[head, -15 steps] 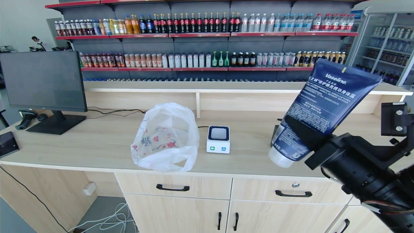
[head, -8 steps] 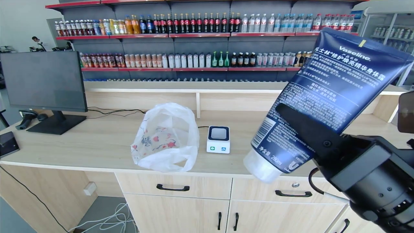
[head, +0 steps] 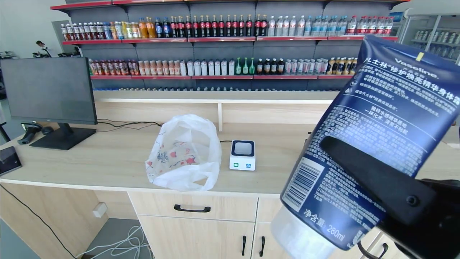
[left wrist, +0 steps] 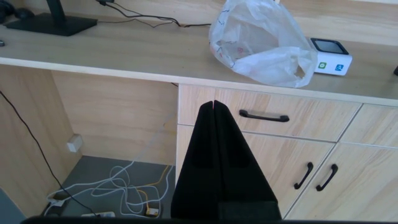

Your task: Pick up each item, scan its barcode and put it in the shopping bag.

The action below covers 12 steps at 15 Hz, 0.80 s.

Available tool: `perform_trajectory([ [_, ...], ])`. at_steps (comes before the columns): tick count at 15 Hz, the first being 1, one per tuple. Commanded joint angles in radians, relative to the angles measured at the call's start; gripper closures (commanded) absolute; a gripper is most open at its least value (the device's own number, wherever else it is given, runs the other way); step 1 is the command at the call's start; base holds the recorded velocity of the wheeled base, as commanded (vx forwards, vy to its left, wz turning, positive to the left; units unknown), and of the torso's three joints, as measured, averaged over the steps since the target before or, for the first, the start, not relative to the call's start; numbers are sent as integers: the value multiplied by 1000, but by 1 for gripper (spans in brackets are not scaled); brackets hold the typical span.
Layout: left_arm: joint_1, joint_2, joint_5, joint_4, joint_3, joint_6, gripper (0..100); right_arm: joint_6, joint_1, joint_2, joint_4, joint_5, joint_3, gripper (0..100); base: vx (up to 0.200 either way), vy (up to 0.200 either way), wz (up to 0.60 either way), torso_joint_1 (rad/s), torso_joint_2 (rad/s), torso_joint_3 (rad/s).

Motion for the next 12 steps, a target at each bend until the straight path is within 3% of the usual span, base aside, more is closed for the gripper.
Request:
perform_trajectory([
  [1,0,0,0,0,0,-1,100,1,9,-7,-2,0,6,100,0,0,0,0,0,0],
  [10,-1,0,0,0,0,-1,100,24,32,-36,-2,23,-37,100,0,0,0,0,0,0],
  [12,-1,0,0,0,0,-1,100,24,106,-36,-2,23,-71,100,0,0,0,0,0,0],
])
